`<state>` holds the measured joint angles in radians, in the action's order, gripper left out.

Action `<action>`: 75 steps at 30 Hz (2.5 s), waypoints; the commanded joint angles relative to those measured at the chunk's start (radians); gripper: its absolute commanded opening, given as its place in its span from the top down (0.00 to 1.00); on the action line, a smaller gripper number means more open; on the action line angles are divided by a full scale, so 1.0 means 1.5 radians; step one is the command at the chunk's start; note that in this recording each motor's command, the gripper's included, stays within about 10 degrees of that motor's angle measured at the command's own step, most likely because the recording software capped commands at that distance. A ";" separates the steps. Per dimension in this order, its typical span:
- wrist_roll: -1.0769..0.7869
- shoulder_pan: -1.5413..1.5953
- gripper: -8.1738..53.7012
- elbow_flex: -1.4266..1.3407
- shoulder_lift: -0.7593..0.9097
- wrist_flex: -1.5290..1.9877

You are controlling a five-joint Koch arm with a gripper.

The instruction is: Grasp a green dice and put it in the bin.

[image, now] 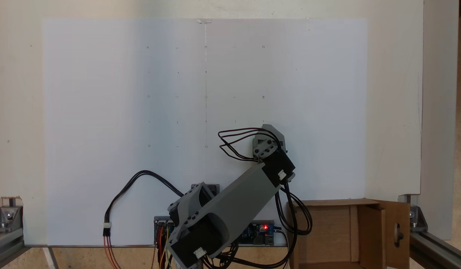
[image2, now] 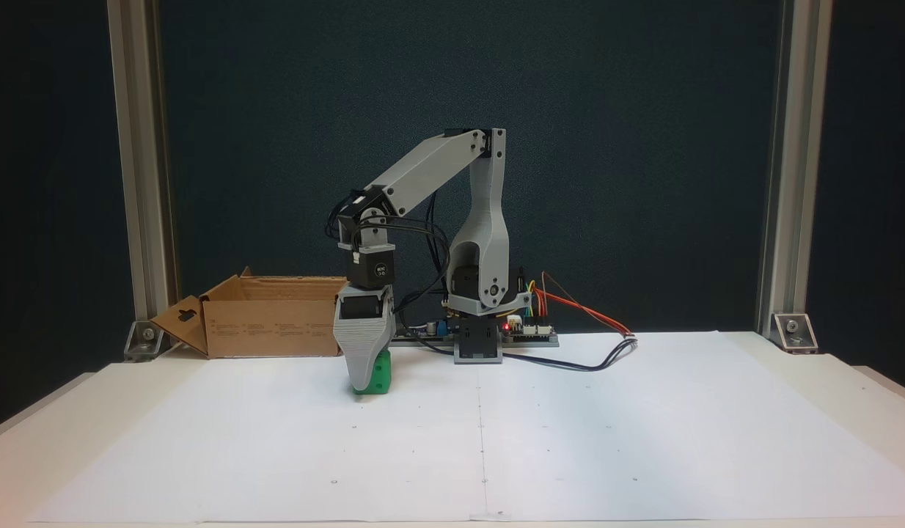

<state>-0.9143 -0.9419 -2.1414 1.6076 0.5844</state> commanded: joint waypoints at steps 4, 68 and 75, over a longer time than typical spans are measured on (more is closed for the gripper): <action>-0.047 0.004 0.18 0.010 0.009 -0.003; 0.160 0.126 0.67 0.067 0.112 0.110; 0.281 0.206 0.67 0.316 0.134 0.364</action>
<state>-0.5798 -0.6427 -1.7319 1.7810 1.0523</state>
